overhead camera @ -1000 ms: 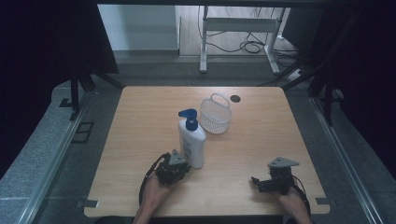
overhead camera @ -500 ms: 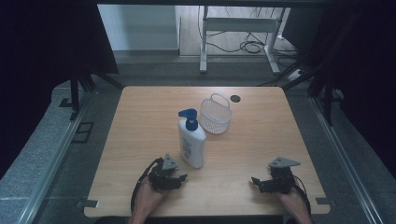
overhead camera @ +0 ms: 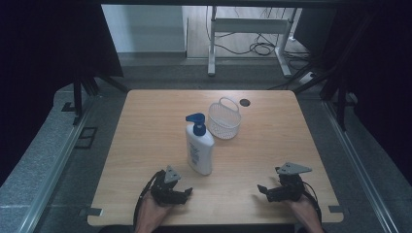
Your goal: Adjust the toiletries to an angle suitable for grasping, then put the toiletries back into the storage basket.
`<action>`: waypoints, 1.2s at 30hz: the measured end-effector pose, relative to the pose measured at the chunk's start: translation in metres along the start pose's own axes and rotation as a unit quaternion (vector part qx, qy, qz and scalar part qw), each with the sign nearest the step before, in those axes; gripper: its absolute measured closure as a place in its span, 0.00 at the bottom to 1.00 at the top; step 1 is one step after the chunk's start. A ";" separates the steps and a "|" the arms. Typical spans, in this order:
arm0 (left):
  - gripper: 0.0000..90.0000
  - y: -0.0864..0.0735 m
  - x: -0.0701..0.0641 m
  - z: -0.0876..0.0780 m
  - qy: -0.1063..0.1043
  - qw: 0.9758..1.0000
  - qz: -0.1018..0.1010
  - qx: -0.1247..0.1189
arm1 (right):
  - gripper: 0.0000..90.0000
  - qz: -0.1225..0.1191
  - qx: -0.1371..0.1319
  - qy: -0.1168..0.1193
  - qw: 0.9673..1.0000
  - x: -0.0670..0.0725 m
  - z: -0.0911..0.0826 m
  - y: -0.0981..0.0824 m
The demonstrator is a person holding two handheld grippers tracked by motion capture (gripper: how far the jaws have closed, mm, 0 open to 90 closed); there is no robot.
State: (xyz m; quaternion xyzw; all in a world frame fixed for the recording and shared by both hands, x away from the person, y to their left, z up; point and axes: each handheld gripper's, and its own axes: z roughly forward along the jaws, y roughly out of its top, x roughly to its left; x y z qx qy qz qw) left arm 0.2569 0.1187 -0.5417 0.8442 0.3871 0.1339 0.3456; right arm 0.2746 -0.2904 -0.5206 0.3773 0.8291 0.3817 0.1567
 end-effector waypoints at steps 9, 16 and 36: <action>0.14 -0.002 -0.003 0.000 0.010 1.000 -0.002 0.000 | 0.00 -0.019 0.007 0.016 1.000 0.011 0.003 0.008; 0.13 -0.002 -0.003 0.000 0.011 1.000 -0.002 0.000 | 0.00 -0.040 0.002 0.029 0.999 0.022 0.002 0.023; 0.13 -0.002 -0.003 0.000 0.012 1.000 0.000 0.001 | 0.00 -0.059 -0.028 0.078 0.995 0.042 0.016 0.069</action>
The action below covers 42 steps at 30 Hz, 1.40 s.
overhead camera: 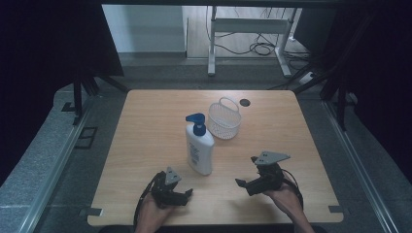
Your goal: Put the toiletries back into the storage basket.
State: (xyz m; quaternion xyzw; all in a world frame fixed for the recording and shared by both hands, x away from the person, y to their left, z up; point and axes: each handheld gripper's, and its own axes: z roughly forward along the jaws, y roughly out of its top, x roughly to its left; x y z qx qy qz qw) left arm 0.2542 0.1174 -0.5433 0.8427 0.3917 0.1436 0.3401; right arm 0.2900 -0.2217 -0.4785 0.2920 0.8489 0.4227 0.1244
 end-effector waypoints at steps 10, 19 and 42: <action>0.13 0.000 0.000 0.000 0.000 1.000 -0.002 -0.002 | 0.00 -0.009 0.006 0.017 1.000 0.004 0.015 0.019; 0.13 0.000 0.000 0.000 0.001 1.000 -0.001 -0.001 | 0.00 -0.004 -0.006 0.029 1.000 0.006 0.027 0.037; 0.13 0.000 -0.001 0.001 0.004 1.000 -0.003 -0.001 | 0.00 -0.020 -0.004 0.038 0.999 0.023 0.061 0.083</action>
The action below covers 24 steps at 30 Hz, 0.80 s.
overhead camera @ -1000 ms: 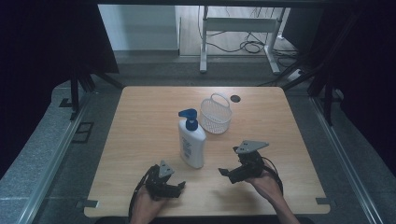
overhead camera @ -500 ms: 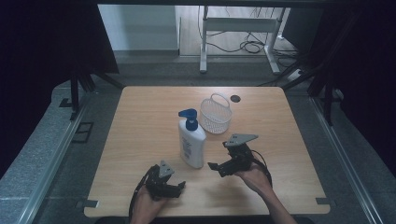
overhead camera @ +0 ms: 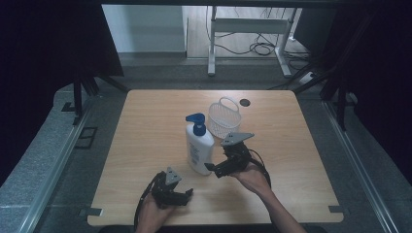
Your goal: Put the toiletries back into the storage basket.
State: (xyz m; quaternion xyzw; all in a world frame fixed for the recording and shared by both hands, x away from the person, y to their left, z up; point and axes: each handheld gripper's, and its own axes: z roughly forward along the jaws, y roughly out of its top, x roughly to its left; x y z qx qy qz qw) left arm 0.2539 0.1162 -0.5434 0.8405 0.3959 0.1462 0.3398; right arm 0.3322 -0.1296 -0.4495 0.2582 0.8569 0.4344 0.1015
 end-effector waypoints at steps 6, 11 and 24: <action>0.13 0.000 0.000 0.000 0.000 1.000 -0.001 0.000 | 0.01 0.003 -0.008 0.003 1.000 0.001 0.009 0.009; 0.13 0.000 0.000 0.000 0.000 1.000 -0.001 -0.001 | 0.07 0.006 -0.016 -0.001 1.000 0.003 0.016 0.017; 0.13 0.000 -0.001 0.000 0.001 1.000 -0.001 0.000 | 0.25 0.008 -0.024 -0.013 1.000 0.007 0.029 0.039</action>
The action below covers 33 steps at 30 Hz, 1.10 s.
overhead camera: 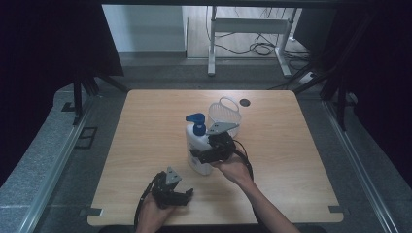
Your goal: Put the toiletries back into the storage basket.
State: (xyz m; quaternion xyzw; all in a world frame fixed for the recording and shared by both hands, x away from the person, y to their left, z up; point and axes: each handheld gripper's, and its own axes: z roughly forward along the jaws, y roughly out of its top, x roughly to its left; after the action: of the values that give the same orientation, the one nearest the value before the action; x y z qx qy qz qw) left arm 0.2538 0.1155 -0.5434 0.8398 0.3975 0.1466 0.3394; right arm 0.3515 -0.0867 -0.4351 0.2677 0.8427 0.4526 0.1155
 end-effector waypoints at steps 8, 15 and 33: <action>0.13 0.000 0.000 0.000 0.000 1.000 0.000 0.000 | 0.40 -0.021 0.021 -0.006 1.000 0.002 0.002 0.007; 0.13 0.000 0.000 0.000 -0.001 1.000 0.000 0.000 | 0.41 -0.022 0.030 -0.006 0.999 -0.001 0.001 0.010; 0.13 0.000 0.000 0.000 -0.001 1.000 0.000 0.000 | 0.41 -0.043 0.019 0.008 0.999 -0.026 -0.029 0.039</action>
State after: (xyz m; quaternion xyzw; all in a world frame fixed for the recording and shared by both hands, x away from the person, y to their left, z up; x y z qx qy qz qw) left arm 0.2539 0.1148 -0.5434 0.8400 0.3973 0.1459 0.3394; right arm 0.3738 -0.1038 -0.3880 0.2296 0.8627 0.4334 0.1232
